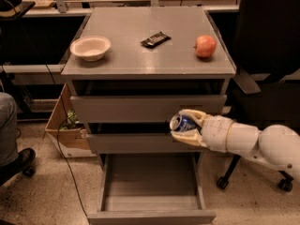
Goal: Pick pepsi can from bottom drawer and place on counter
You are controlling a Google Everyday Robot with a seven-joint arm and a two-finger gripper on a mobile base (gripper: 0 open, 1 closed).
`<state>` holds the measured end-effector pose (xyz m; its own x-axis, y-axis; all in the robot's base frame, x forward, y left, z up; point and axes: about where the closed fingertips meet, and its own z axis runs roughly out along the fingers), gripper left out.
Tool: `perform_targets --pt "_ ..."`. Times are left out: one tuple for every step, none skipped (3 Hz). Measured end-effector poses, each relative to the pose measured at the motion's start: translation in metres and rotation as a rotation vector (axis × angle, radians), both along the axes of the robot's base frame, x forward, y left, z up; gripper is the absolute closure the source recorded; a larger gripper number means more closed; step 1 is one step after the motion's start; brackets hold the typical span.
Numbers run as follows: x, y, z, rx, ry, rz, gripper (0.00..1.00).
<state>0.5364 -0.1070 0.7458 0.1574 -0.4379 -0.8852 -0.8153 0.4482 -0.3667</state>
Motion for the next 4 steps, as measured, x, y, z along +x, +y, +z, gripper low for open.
perform_targets --pt "0.027 -0.002 0.089 0.077 -0.087 0.013 1.0" --pt "0.027 -0.002 0.089 0.077 -0.087 0.013 1.0" --pt "0.047 0.003 0.13 0.106 -0.171 -0.004 1.0" --pt "0.076 0.01 0.176 0.114 -0.251 -0.031 1.0"
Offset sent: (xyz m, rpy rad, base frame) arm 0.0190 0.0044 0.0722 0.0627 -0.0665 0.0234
